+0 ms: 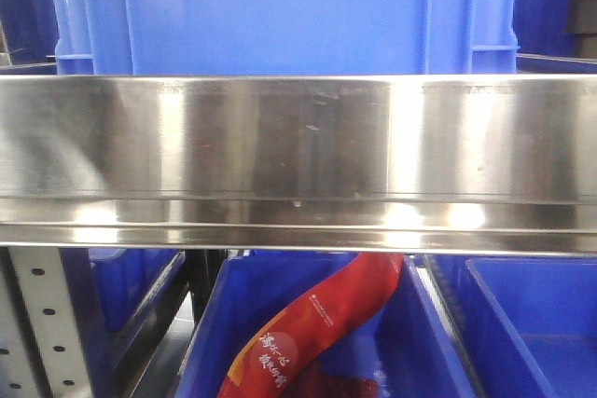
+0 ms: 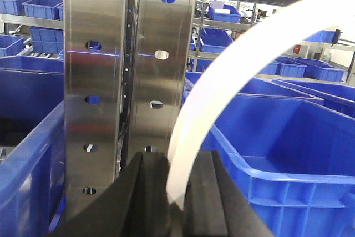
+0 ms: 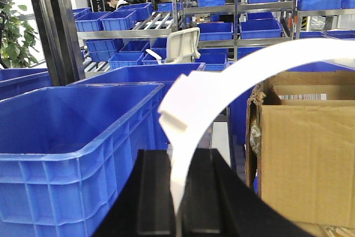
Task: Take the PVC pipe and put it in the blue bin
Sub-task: 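Position the held pipe arc above an open blue bin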
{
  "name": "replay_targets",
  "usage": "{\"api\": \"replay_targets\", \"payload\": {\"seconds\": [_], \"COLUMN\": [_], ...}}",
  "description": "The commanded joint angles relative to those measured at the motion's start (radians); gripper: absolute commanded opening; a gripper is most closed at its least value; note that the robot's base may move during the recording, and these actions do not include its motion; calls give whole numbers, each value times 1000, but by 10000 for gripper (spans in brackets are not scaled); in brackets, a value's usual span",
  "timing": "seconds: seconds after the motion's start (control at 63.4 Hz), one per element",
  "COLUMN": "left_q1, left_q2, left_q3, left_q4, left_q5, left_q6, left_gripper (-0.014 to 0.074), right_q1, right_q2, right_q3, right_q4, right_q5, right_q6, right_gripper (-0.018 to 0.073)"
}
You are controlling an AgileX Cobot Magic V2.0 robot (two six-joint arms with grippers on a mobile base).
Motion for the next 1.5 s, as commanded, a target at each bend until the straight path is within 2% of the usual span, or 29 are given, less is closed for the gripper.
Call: {"api": "replay_targets", "payload": {"seconds": [0.0,0.898,1.087,1.214,1.277,1.355,1.482], "left_q1": [3,3,1,-50,-89,-160,-289], "left_q2": [-5,-5,5,14,26,54,145], "left_q3": [-4,-4,-6,-50,-79,-115,-187], "left_q4": [0,0,-10,-10,-10,-10,-10], "left_q5": [-28,-28,-21,-19,-17,-12,-4], "left_q6": [-8,-8,-6,15,58,110,125], "left_gripper": [-111,-111,-111,-111,-111,-111,-111], "right_q1": [1,1,1,2,10,34,113], "right_q2": [-6,-6,-2,32,62,121,238], "right_q3": [-3,-3,-3,-8,-27,-63,-157], "right_q4": [-9,-9,37,150,164,182,189], "right_q5": [-27,-72,-68,-102,-96,-74,-58], "right_q6": [-6,-6,-6,-6,-20,-84,-198], "right_gripper": [-168,-168,-168,-168,-168,-168,-168]}}
